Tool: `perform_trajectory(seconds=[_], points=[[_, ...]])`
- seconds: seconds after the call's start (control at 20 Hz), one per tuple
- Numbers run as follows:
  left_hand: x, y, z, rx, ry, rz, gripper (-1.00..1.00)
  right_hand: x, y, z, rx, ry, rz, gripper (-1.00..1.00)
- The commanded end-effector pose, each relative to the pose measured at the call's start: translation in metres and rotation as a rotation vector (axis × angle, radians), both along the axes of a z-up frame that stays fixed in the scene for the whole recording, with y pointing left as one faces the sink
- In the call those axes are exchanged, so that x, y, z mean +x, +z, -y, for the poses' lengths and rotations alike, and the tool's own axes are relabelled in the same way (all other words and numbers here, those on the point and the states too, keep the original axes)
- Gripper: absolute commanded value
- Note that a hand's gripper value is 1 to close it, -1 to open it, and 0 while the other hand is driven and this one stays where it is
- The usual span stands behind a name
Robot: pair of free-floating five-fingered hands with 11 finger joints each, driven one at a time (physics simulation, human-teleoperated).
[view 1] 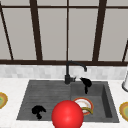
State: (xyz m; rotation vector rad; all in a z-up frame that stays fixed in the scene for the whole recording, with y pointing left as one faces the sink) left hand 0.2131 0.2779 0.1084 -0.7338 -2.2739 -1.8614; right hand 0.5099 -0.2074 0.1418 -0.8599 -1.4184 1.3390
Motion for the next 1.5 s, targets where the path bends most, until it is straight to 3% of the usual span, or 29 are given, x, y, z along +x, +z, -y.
perform_trajectory(seconds=[0.0,0.8,0.9,1.1,1.45], points=[[0.000,0.000,0.000,0.000,0.000,0.000,0.00,0.024,0.004,-0.008,-0.073,-0.003,0.044,-1.00],[0.000,0.000,0.000,0.000,0.000,0.000,0.00,0.104,0.001,-0.077,-0.182,-0.003,-0.039,-1.00],[0.000,0.000,0.000,0.000,0.000,0.000,0.00,0.115,-0.006,-0.085,-0.170,-0.001,-0.070,-1.00],[0.000,0.000,0.000,0.000,0.000,0.000,0.00,0.126,-0.017,-0.102,-0.202,0.002,-0.125,-1.00],[0.000,0.000,0.000,0.000,0.000,0.000,0.00,0.148,-0.024,-0.111,-0.196,-0.024,-0.109,-1.00]])
